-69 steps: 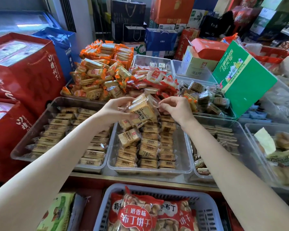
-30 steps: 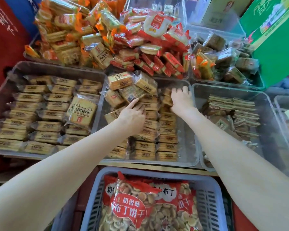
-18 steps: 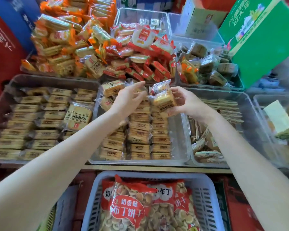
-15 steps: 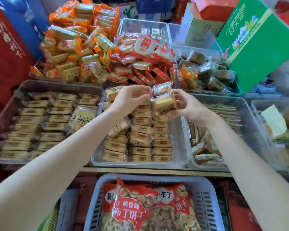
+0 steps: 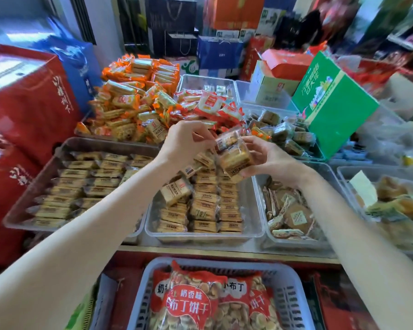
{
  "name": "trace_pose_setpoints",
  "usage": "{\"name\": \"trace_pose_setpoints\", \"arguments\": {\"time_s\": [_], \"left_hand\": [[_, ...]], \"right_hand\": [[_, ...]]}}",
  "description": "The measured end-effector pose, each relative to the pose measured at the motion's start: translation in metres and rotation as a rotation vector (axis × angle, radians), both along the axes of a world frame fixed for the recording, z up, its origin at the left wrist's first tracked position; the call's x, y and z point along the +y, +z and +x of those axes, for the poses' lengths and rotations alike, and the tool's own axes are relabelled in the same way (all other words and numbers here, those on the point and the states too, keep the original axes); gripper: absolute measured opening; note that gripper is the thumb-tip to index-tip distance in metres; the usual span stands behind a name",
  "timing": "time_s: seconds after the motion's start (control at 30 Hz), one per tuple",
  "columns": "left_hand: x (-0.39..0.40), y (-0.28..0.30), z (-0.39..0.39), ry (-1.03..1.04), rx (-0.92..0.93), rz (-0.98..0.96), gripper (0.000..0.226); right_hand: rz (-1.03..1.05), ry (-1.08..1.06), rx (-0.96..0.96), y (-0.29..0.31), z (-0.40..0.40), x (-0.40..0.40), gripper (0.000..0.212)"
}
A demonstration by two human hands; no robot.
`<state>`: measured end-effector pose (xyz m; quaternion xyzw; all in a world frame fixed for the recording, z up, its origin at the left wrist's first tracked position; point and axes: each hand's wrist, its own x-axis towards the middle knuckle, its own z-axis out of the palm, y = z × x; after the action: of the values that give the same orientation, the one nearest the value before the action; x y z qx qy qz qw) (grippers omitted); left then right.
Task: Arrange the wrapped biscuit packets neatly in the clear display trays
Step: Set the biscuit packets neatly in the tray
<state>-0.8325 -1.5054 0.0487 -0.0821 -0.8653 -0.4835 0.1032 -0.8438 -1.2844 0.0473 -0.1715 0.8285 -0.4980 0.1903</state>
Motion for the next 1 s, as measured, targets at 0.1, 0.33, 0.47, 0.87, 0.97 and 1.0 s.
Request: {"name": "trace_pose_setpoints", "arguments": {"time_s": [0.1,0.33,0.47,0.87,0.97,1.0], "left_hand": [[-0.006,0.006,0.007,0.001,0.006,-0.005,0.012],[-0.017,0.021,0.025,0.058,-0.008,-0.031,0.007],[-0.005,0.035,0.043,-0.064,0.063,-0.114,0.024],[0.025,0.024,0.085,-0.065,0.011,-0.117,0.010],[0.031,0.022,0.087,-0.002,-0.074,-0.018,0.004],[0.034,0.022,0.087,0.014,-0.103,0.001,0.002]], "right_hand": [[0.030,0.025,0.006,0.012,0.009,-0.004,0.069],[0.060,-0.016,0.024,0.023,0.032,-0.012,0.049],[0.043,-0.065,0.046,0.025,0.046,-0.012,0.055],[0.057,-0.126,0.177,0.019,0.084,0.007,0.063],[0.019,-0.114,0.147,0.023,0.087,0.022,0.057],[0.021,-0.106,0.136,0.025,0.087,0.028,0.054]]}}
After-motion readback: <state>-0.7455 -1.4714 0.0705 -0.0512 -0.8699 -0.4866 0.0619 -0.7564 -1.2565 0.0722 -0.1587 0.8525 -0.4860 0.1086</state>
